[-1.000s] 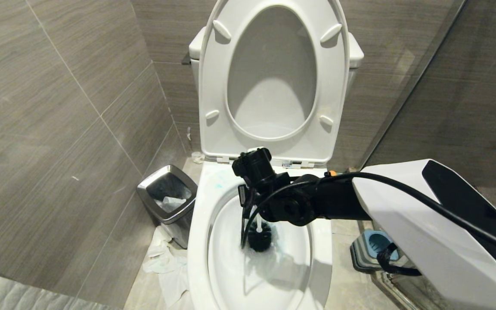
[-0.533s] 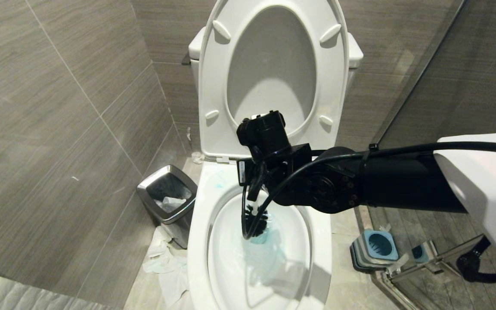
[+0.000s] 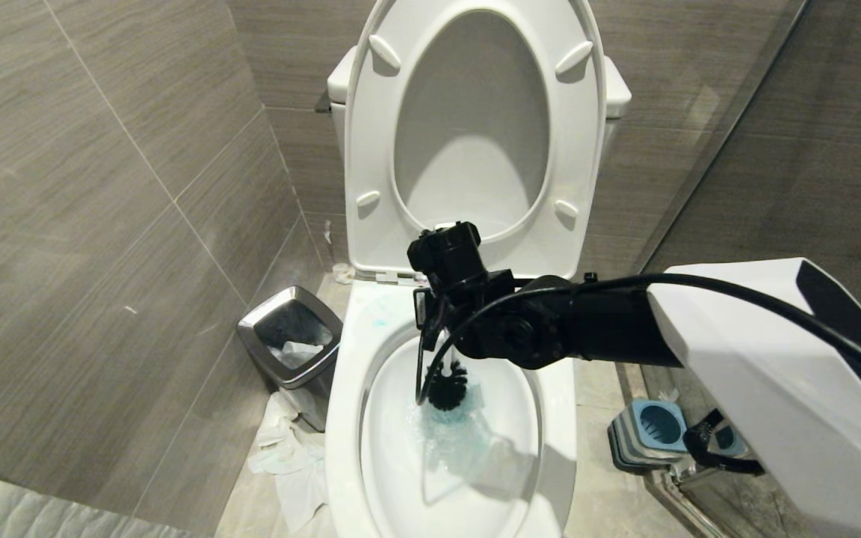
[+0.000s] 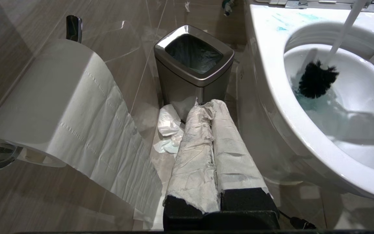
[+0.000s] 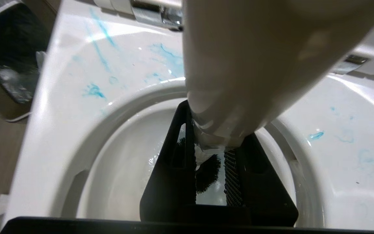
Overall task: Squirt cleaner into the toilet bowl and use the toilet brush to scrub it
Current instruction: Scrub the toilet bowl
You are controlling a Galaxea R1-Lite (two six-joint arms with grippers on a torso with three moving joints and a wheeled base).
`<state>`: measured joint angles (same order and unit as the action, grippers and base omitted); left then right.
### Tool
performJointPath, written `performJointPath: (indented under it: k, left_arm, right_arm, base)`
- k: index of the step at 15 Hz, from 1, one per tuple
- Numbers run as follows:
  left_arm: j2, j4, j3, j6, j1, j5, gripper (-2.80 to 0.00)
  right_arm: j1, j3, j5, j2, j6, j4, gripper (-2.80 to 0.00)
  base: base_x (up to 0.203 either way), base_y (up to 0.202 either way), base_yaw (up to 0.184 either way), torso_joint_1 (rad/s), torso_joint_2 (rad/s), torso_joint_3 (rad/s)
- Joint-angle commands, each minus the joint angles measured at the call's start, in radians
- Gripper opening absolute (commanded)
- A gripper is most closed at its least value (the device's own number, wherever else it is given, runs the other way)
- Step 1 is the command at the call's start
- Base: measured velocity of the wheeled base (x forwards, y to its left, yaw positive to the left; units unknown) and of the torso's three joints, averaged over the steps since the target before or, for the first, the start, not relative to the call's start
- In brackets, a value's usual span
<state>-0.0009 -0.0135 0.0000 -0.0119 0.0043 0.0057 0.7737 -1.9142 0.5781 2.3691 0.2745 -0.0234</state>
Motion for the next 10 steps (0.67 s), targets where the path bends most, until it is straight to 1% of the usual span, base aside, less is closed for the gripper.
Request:
performJointPath:
  k: [1,4,5,10]
  left_arm:
    - [0.001,0.0,0.008,0.0,0.0,0.0,-2.8]
    - [0.001,0.0,0.008,0.0,0.0,0.0,-2.8]
    - [0.001,0.0,0.008,0.0,0.0,0.0,-2.8]
    - [0.0,0.0,0.008,0.0,0.0,0.0,-2.8]
  right_arm:
    - [-0.01,-0.015,0.003,0.067,0.002,0.0,-2.8]
    - [-0.01,-0.018,0.003,0.114,0.003,0.0,-2.8]
    - [-0.01,-0.02,0.004,0.103,0.003,0.001,-2.8]
    - [-0.01,0.005,0.012,-0.061,-0.001,-0.015,-2.8]
  base:
    - [0.0,0.0,0.0,0.0,0.0,0.0]
    - [0.0,0.0,0.0,0.0,0.0,0.0]
    - [0.0,0.0,0.0,0.0,0.0,0.0]
    - [0.0,0.0,0.0,0.0,0.0,0.0]
